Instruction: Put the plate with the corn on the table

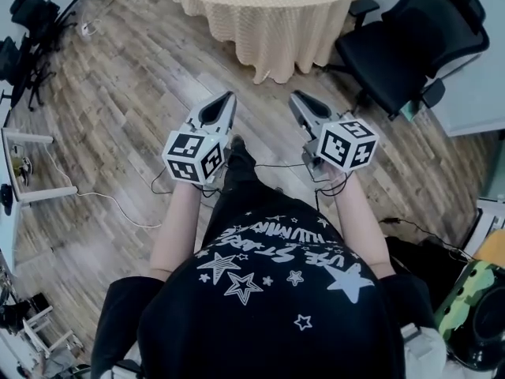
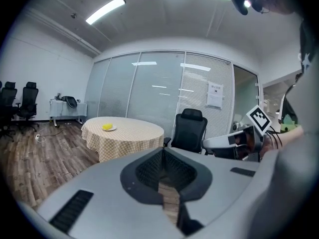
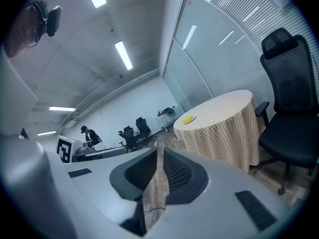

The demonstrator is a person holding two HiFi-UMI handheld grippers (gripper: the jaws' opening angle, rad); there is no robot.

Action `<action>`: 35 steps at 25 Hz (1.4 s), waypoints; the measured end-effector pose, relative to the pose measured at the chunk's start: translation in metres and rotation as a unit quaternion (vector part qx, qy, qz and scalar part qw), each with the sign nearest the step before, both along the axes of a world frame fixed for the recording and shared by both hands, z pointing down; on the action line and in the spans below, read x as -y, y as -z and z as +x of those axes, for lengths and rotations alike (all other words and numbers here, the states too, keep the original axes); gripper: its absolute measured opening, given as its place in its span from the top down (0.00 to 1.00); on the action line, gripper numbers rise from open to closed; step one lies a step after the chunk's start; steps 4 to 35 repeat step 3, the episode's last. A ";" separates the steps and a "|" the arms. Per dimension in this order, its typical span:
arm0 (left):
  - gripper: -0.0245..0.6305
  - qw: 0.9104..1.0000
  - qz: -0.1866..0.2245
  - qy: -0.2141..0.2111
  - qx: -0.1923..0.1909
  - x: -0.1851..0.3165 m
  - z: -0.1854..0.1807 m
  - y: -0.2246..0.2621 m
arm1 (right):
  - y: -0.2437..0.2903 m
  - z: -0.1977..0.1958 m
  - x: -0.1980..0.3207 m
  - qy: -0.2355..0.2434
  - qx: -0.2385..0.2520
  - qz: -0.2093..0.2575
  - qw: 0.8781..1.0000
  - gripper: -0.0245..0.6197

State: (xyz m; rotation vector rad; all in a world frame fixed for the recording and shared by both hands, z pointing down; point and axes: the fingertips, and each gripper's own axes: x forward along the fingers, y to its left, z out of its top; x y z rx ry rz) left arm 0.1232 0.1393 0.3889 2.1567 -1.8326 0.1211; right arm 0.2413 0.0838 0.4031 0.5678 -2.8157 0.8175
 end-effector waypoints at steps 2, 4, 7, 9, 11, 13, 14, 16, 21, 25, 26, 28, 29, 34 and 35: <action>0.95 1.000 0.003 0.001 -0.001 -0.015 0.000 0.011 | 0.011 0.000 -0.014 0.000 -0.002 0.002 1.000 0.88; 0.95 1.000 0.004 0.002 -0.001 -0.022 0.000 0.016 | 0.017 -0.001 -0.021 0.001 -0.003 0.003 1.000 0.88; 0.95 1.000 0.004 0.002 -0.001 -0.022 0.000 0.016 | 0.017 -0.001 -0.021 0.001 -0.003 0.003 1.000 0.88; 0.95 1.000 0.004 0.002 -0.001 -0.022 0.000 0.016 | 0.017 -0.001 -0.021 0.001 -0.003 0.003 1.000 0.88; 0.95 1.000 0.004 0.002 -0.001 -0.022 0.000 0.016 | 0.017 -0.001 -0.021 0.001 -0.003 0.003 1.000 0.88; 0.95 1.000 0.004 0.002 -0.001 -0.022 0.000 0.016 | 0.017 -0.001 -0.021 0.001 -0.003 0.003 1.000 0.88; 0.95 1.000 0.004 0.002 -0.001 -0.022 0.000 0.016 | 0.017 -0.001 -0.021 0.001 -0.003 0.003 1.000 0.88; 0.95 1.000 0.004 0.002 -0.001 -0.022 0.000 0.016 | 0.017 -0.001 -0.021 0.001 -0.003 0.003 1.000 0.88; 0.95 1.000 0.004 0.002 -0.001 -0.022 0.000 0.016 | 0.017 -0.001 -0.021 0.001 -0.003 0.003 1.000 0.88; 0.95 1.000 0.004 0.002 -0.001 -0.022 0.000 0.016 | 0.017 -0.001 -0.021 0.001 -0.003 0.003 1.000 0.88; 0.95 1.000 0.004 0.002 -0.001 -0.022 0.000 0.016 | 0.017 -0.001 -0.021 0.001 -0.003 0.003 1.000 0.88; 0.95 1.000 0.004 0.002 -0.001 -0.022 0.000 0.016 | 0.017 -0.001 -0.021 0.001 -0.003 0.003 1.000 0.88; 0.95 1.000 0.004 0.002 -0.001 -0.022 0.000 0.016 | 0.017 -0.001 -0.021 0.001 -0.003 0.003 1.000 0.88; 0.95 1.000 0.004 0.002 -0.001 -0.022 0.000 0.016 | 0.017 -0.001 -0.021 0.001 -0.003 0.003 1.000 0.88; 0.95 1.000 0.004 0.002 -0.001 -0.022 0.000 0.016 | 0.017 -0.001 -0.021 0.001 -0.003 0.003 1.000 0.88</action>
